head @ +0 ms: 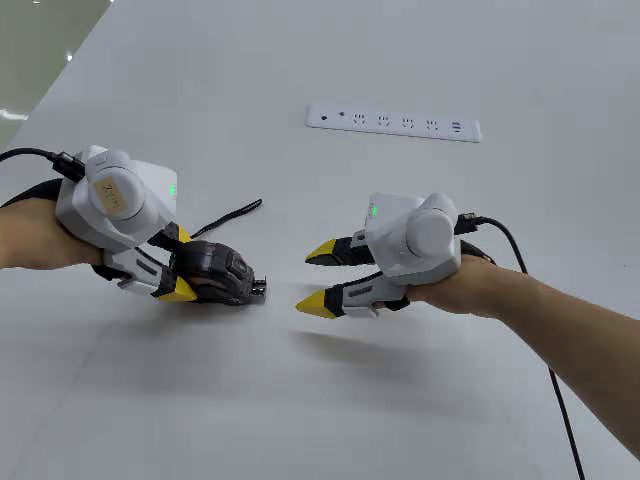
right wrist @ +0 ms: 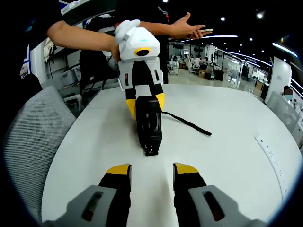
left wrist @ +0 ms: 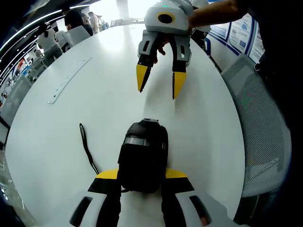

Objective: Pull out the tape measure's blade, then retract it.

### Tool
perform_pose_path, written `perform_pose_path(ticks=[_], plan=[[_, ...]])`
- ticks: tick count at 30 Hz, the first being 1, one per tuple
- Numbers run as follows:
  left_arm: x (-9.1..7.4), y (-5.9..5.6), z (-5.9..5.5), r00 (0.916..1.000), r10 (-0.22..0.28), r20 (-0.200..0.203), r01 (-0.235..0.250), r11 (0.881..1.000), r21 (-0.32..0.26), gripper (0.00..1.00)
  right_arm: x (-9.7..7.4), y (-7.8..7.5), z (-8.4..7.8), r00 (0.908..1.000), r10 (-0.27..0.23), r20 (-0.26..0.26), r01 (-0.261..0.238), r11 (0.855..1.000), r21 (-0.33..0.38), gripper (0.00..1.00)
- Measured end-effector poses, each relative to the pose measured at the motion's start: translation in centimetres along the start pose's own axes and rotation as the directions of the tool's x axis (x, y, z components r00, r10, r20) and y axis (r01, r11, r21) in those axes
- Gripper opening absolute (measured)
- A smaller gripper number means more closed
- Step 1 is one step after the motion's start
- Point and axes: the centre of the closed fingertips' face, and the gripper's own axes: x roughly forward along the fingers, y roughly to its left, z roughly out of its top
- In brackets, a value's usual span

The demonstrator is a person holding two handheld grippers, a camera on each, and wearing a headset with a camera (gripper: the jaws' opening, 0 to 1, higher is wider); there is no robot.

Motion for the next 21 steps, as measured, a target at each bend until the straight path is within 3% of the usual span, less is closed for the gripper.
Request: perform_pose_path(ticks=[4, 21], plan=[[0.0, 0.1, -0.1, 1.0, -0.006, 0.002, 0.006, 1.0, 0.001, 0.29, 1.1, 0.2, -0.1, 0.9996, 0.022, -0.019, -0.023, 0.999, -0.027, 0.31], [-0.1, 0.0, -0.2, 0.9996, -0.013, 0.025, 0.014, 1.0, -0.016, 0.29, 5.2, 0.5, 0.7, 0.9981, 0.056, -0.023, -0.056, 0.998, 0.004, 0.22]])
